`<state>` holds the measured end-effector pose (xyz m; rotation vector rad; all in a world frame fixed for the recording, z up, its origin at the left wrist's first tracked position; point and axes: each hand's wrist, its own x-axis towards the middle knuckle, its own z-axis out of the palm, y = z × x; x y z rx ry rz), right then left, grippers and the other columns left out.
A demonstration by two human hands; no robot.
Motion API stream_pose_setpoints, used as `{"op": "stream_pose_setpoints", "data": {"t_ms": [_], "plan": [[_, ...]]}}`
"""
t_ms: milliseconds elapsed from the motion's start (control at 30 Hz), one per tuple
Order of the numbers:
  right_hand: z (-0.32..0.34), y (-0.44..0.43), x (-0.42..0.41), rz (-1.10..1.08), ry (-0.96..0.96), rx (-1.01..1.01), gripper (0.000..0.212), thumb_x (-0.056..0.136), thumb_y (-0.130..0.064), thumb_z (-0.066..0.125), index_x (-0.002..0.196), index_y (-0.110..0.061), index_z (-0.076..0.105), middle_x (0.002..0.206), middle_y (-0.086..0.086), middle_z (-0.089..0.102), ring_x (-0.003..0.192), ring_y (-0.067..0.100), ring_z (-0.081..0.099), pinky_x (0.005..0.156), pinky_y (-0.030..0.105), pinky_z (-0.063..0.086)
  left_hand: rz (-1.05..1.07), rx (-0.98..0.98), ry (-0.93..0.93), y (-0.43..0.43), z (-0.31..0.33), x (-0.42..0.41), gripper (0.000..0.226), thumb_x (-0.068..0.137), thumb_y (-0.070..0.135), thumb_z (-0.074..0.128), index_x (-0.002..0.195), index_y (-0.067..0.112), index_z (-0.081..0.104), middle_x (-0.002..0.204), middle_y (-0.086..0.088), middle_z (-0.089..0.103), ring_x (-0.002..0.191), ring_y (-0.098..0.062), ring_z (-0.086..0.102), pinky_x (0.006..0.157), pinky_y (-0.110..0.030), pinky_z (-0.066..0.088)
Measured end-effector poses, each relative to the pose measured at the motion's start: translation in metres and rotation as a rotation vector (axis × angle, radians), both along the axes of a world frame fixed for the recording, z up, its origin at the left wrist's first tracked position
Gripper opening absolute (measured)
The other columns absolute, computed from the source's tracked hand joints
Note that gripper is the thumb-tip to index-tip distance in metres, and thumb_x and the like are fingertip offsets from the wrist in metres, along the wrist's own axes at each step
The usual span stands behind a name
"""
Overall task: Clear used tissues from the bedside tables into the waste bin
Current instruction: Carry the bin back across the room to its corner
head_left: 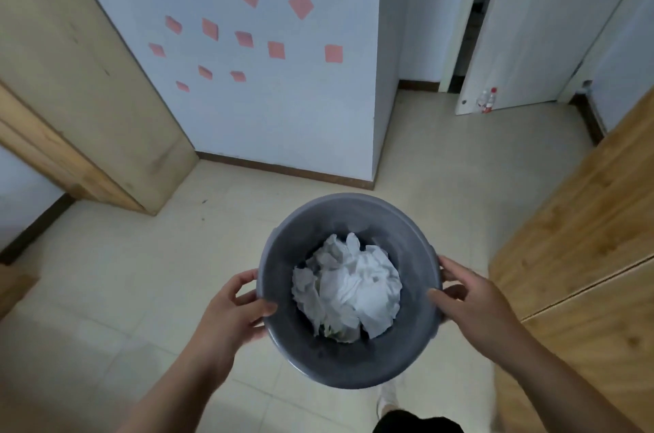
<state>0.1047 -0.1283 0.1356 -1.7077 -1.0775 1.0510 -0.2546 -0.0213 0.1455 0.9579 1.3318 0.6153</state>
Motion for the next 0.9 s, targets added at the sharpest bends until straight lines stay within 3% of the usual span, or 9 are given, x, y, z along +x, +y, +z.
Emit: {"op": "stream_pose_setpoints", "data": {"t_ms": [67,167,367,433,533,700,900], "plan": [[-0.003,0.054,0.01,0.039,0.014,-0.018,0.058,0.091,-0.007,0.072,0.137,-0.041,0.064,0.098,-0.015,0.075,0.072,0.02,0.076,0.063,0.033,0.065,0.028,0.001,0.023,0.041,0.003,0.005,0.055,0.082,-0.007,0.073,0.127,0.024,0.067,0.111,-0.01,0.084,0.092,-0.031,0.082,0.068,-0.034,0.065],[0.017,0.147,0.019,0.146,0.014,0.004,0.059,0.092,-0.004,0.071,0.123,-0.054,0.069,0.096,-0.01,0.077,0.072,0.022,0.076,0.066,0.036,0.065,0.096,0.015,0.013,0.094,0.016,0.006,0.053,0.086,-0.009,0.07,0.127,0.024,0.066,0.111,-0.01,0.084,0.09,-0.029,0.082,0.066,-0.031,0.065],[0.044,0.306,0.007,0.294,0.022,0.031,0.06,0.092,-0.006,0.071,0.11,-0.063,0.07,0.094,-0.01,0.077,0.066,0.018,0.075,0.06,0.019,0.058,0.242,0.022,-0.024,0.192,0.022,-0.011,0.049,0.091,-0.005,0.07,0.129,0.026,0.064,0.114,-0.011,0.083,0.095,-0.032,0.081,0.066,-0.029,0.066],[0.033,0.349,-0.001,0.298,0.01,0.003,0.063,0.092,-0.003,0.07,0.107,-0.064,0.07,0.092,-0.009,0.077,0.067,0.021,0.075,0.06,0.025,0.061,0.256,0.007,-0.029,0.233,0.012,-0.018,0.049,0.09,-0.005,0.07,0.128,0.026,0.064,0.113,-0.01,0.083,0.095,-0.031,0.081,0.066,-0.029,0.066],[0.009,0.404,-0.01,0.276,-0.025,-0.076,0.054,0.091,-0.005,0.07,0.123,-0.048,0.068,0.093,-0.007,0.076,0.071,0.027,0.076,0.068,0.041,0.066,0.258,-0.051,-0.028,0.297,-0.014,-0.023,0.052,0.088,-0.009,0.069,0.128,0.023,0.064,0.111,-0.012,0.083,0.092,-0.031,0.082,0.065,-0.031,0.066],[-0.012,0.485,-0.002,0.172,-0.047,-0.141,0.053,0.092,-0.01,0.072,0.136,-0.038,0.064,0.095,-0.007,0.076,0.07,0.025,0.077,0.068,0.041,0.066,0.137,-0.141,-0.027,0.417,-0.037,-0.012,0.053,0.087,-0.007,0.069,0.13,0.024,0.062,0.113,-0.008,0.084,0.097,-0.033,0.082,0.072,-0.035,0.066],[0.005,0.576,0.031,0.084,-0.03,-0.098,0.064,0.093,-0.012,0.073,0.104,-0.075,0.064,0.093,-0.012,0.078,0.066,0.023,0.078,0.061,0.023,0.061,-0.014,-0.124,-0.038,0.565,-0.02,0.017,0.054,0.088,-0.005,0.072,0.13,0.028,0.064,0.115,-0.009,0.083,0.099,-0.032,0.081,0.07,-0.032,0.067]]}}
